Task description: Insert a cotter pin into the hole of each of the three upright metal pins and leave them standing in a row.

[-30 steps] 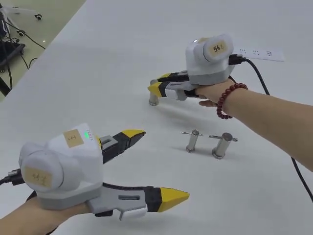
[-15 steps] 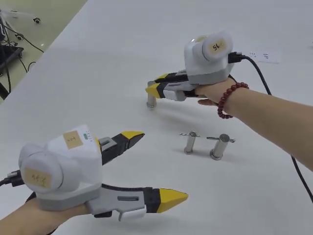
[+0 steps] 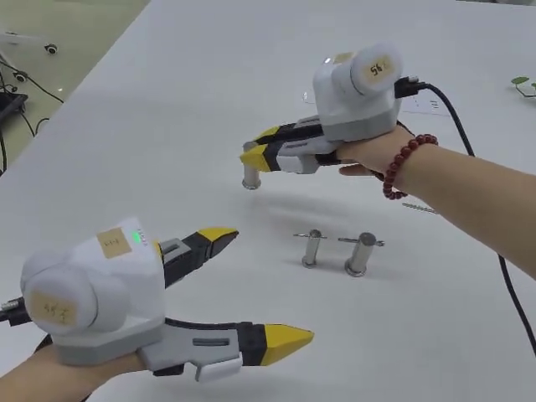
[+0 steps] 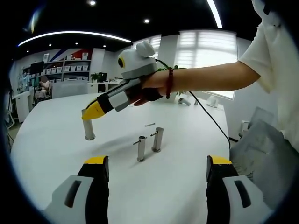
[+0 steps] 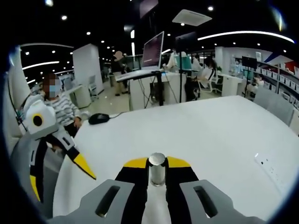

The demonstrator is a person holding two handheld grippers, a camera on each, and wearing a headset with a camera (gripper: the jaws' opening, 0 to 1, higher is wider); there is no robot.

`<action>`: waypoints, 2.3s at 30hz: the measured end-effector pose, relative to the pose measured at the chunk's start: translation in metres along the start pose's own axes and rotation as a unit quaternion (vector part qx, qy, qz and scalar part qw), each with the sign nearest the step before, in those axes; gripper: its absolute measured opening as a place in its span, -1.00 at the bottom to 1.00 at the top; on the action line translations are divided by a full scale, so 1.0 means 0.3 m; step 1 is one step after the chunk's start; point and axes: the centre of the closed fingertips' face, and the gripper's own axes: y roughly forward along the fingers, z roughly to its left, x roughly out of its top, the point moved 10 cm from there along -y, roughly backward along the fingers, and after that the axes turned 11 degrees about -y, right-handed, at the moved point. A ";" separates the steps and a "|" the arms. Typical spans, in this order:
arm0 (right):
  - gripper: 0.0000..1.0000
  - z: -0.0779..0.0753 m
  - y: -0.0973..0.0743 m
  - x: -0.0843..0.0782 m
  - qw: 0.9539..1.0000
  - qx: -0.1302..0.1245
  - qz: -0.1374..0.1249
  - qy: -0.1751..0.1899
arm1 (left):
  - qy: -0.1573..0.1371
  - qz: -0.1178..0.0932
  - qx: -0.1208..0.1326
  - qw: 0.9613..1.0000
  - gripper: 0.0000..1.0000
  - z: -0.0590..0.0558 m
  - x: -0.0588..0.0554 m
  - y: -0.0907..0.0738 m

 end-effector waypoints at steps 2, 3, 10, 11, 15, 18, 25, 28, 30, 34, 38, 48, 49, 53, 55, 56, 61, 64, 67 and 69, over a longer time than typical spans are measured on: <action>-0.74 0.002 -0.006 0.008 1.000 0.008 0.001 -0.009 | 0.001 0.000 0.000 1.000 0.72 -0.003 0.002 -0.002; -0.74 0.006 -0.015 0.013 1.000 0.010 0.001 -0.012 | 0.001 0.000 0.001 1.000 0.72 -0.004 0.002 -0.004; -0.74 0.050 -0.073 0.037 0.999 0.040 0.002 -0.033 | 0.004 -0.001 0.001 1.000 0.72 -0.015 0.005 -0.016; -0.74 0.055 -0.080 0.037 0.999 0.043 0.002 -0.031 | 0.005 -0.002 0.002 1.000 0.72 -0.017 0.005 -0.018; -0.74 0.084 -0.111 0.044 0.997 0.061 -0.001 -0.042 | 0.006 -0.001 0.003 1.000 0.72 -0.023 0.005 -0.023; -0.74 0.104 -0.130 0.045 0.996 0.078 -0.003 -0.052 | 0.006 -0.002 0.004 1.000 0.72 -0.028 0.006 -0.026; -0.74 0.140 -0.177 0.025 0.993 0.099 -0.005 -0.057 | 0.011 -0.001 0.001 1.000 0.72 -0.039 0.008 -0.028; -0.74 0.156 -0.201 0.014 0.992 0.108 -0.004 -0.059 | 0.012 -0.001 0.000 1.000 0.72 -0.044 0.007 -0.029; -0.74 0.168 -0.218 0.007 0.992 0.113 -0.003 -0.061 | 0.013 0.000 0.000 1.000 0.72 -0.048 0.005 -0.029; -0.74 0.188 -0.250 -0.007 0.990 0.125 0.000 -0.065 | 0.015 0.001 -0.001 1.000 0.72 -0.059 0.006 -0.028; -0.74 0.205 -0.279 -0.016 0.989 0.133 0.001 -0.068 | 0.018 0.003 -0.001 1.000 0.71 -0.066 0.008 -0.027; -0.74 0.241 -0.351 -0.044 0.986 0.151 -0.002 -0.073 | 0.028 0.006 -0.001 1.000 0.71 -0.079 0.016 -0.026; -0.74 0.247 -0.359 -0.052 0.985 0.154 -0.005 -0.074 | 0.029 0.005 -0.001 1.000 0.71 -0.080 0.016 -0.026; -0.74 0.264 -0.385 -0.075 0.983 0.165 -0.007 -0.079 | 0.028 0.004 -0.001 1.000 0.71 -0.080 0.014 -0.027; -0.74 0.270 -0.394 -0.084 0.982 0.169 -0.007 -0.085 | 0.029 0.006 -0.001 1.000 0.71 -0.082 0.011 -0.026; -0.74 0.273 -0.401 -0.091 0.981 0.171 -0.006 -0.088 | 0.029 0.007 -0.001 1.000 0.71 -0.083 0.010 -0.025; -0.74 0.284 -0.419 -0.120 0.980 0.177 -0.005 -0.089 | 0.030 0.009 -0.002 0.999 0.70 -0.087 0.007 -0.020; -0.74 0.291 -0.422 -0.140 0.980 0.177 -0.004 -0.088 | 0.032 0.010 -0.003 0.999 0.70 -0.088 0.006 -0.016; -0.74 0.299 -0.423 -0.166 0.981 0.174 -0.003 -0.086 | 0.033 0.010 -0.004 0.999 0.70 -0.091 0.003 -0.013; -0.74 0.304 -0.423 -0.178 0.981 0.174 -0.003 -0.083 | 0.034 0.010 -0.004 0.999 0.69 -0.091 0.001 -0.011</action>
